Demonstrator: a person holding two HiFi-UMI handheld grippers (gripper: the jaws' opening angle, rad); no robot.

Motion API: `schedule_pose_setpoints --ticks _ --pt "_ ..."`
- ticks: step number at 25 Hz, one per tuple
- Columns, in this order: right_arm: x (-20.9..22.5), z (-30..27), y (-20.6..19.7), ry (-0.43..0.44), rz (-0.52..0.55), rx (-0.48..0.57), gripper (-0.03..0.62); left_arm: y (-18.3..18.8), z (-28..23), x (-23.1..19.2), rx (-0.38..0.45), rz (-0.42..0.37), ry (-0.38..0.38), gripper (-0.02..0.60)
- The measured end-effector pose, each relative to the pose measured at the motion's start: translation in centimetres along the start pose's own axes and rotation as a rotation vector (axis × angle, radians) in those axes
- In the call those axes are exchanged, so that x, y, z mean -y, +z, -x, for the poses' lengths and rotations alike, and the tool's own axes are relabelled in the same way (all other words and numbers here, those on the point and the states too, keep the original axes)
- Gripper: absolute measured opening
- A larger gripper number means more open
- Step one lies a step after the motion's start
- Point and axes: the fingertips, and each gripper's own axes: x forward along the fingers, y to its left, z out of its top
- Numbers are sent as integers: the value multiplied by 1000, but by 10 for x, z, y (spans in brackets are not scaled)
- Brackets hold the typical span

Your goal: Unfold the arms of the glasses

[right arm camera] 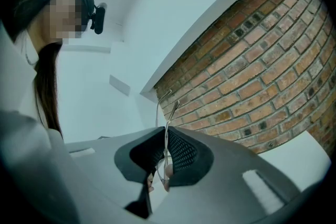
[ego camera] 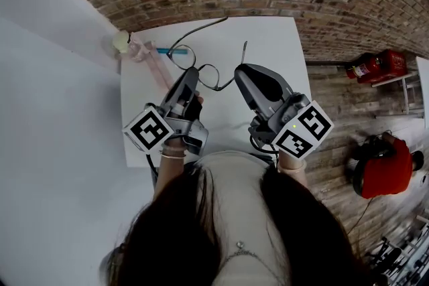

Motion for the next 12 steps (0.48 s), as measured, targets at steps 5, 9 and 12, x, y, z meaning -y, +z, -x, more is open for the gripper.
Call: schedule_pose_setpoints --ticks 5,9,12 --pt "0 1 1 2 -3 4 21 1 1 0 8 20 -2 23" --pt "0 0 0 1 -6 7 21 3 1 0 18 36 -12 23" --pt "-1 0 1 2 -8 11 21 4 1 0 27 57 -19 23"
